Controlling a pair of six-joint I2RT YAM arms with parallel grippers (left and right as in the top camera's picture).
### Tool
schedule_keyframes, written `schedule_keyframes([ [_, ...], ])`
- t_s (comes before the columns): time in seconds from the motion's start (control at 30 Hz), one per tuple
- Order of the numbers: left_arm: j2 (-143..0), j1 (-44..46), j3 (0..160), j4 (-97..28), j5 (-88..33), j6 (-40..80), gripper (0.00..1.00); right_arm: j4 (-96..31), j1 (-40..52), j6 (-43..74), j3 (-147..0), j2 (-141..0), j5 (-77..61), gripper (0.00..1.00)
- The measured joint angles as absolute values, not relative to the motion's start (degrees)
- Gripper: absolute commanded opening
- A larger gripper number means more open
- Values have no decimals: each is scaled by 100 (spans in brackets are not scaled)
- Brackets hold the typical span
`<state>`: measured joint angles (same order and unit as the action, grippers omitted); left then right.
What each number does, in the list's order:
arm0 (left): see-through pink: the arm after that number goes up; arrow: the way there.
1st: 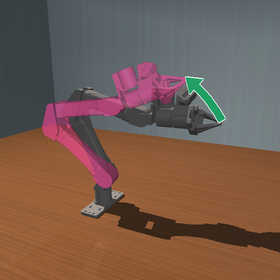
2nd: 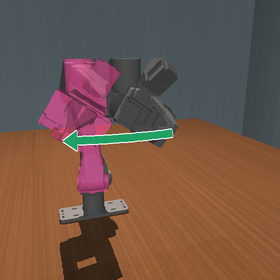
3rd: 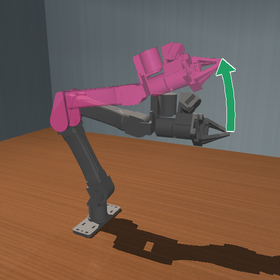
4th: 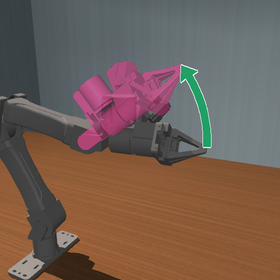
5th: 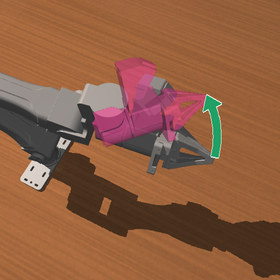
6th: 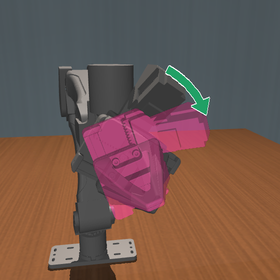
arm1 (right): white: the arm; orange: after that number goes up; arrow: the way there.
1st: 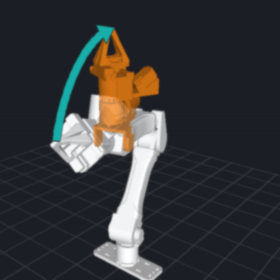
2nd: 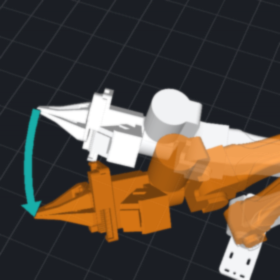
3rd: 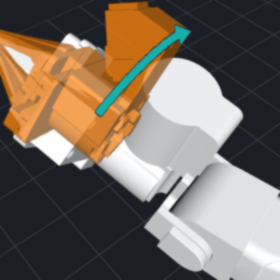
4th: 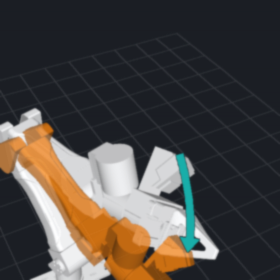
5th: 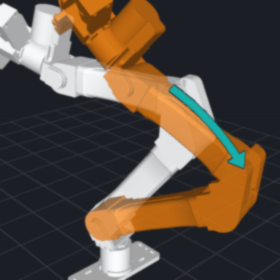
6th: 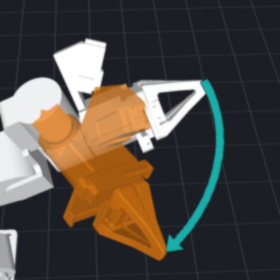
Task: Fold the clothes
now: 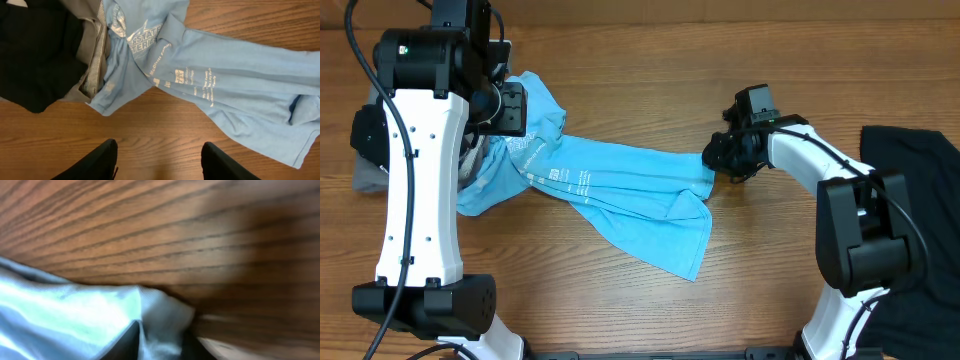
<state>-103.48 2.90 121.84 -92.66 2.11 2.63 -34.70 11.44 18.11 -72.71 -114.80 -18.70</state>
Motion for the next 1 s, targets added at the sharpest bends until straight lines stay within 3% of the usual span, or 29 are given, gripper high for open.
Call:
schedule_keyframes([
  [0.23, -10348, 290, 12184, -9223, 211, 263, 61, -3559, 904, 1686, -7354, -11515, -2008, 4],
  [0.43, -10348, 290, 12182, -9168, 211, 263, 62, -3669, -270, 1691, -8774, -11509, -1417, 4],
  [0.53, -10348, 290, 12182, -9139, 213, 263, 63, -3568, -939, 1730, -9476, -11430, -1280, 36],
  [0.57, -10348, 290, 12182, -9107, 213, 263, 63, -3527, -1131, 1747, -9623, -11386, -1256, 54],
  [0.6, -10348, 290, 12182, -9065, 211, 263, 63, -3518, -1415, 1817, -9784, -11316, -1238, 62],
  [0.7, -10348, 290, 12175, -9039, 213, 261, 64, -3769, -1787, 1787, -9878, -11201, -1286, 68],
  [0.83, -10348, 290, 12134, -9043, 211, 263, 64, -4698, -1992, 1804, -9883, -11194, -1599, 67],
  [1.0, -10348, 290, 11937, -9284, 130, 259, 49, -5714, -2021, 1671, -9878, -11192, -2091, 67],
])
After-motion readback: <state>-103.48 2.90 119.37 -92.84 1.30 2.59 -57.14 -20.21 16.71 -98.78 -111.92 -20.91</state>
